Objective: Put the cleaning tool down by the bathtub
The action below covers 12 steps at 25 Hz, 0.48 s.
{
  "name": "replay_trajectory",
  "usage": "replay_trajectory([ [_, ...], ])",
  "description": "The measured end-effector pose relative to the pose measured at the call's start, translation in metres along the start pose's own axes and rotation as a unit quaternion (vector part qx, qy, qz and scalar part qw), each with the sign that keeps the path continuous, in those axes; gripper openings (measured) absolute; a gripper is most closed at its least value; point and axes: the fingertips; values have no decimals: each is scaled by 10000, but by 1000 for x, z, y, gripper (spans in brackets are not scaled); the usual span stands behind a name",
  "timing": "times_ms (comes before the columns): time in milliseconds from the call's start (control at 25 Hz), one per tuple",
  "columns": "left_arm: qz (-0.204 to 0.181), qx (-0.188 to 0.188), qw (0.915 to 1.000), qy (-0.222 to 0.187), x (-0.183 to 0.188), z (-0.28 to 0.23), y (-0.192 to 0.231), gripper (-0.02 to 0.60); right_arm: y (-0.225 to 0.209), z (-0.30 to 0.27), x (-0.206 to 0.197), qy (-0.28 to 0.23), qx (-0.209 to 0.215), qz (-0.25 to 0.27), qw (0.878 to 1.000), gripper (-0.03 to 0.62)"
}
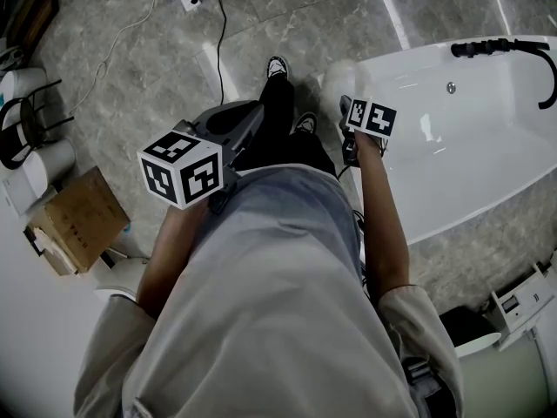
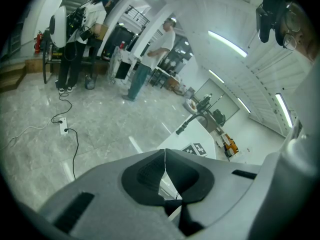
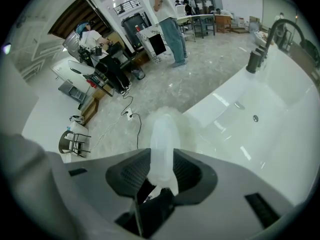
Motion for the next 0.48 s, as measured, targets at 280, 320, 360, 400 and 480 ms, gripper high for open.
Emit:
replay_trajectory([
  [280,-5,-12,10000,-27,-4,1,-5,9,2,5,-4,-62,78,-47,9999,127],
  [320,-10,-17,10000,-33,-4,0,-6,9,2,6,-5,-74,85,-45,9999,127],
  [360,-17,-23,10000,-38,-5,0,-7,9,1,7,-6,-82,95,-43,9999,127],
  [400,-23,-29,10000,-42,-5,-1,-8,9,1,7,-7,-84,105,-45,9999,127],
  [480,-31,-42,10000,-46,-5,0,-9,9,2,9,-9,-85,127,-54,9999,127],
])
Point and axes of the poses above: the fingertips, and each gripper's own axes: z backward along the fingers, y to its left, x out of its top, and after that the axes turned 7 degrees about -x, right-handed
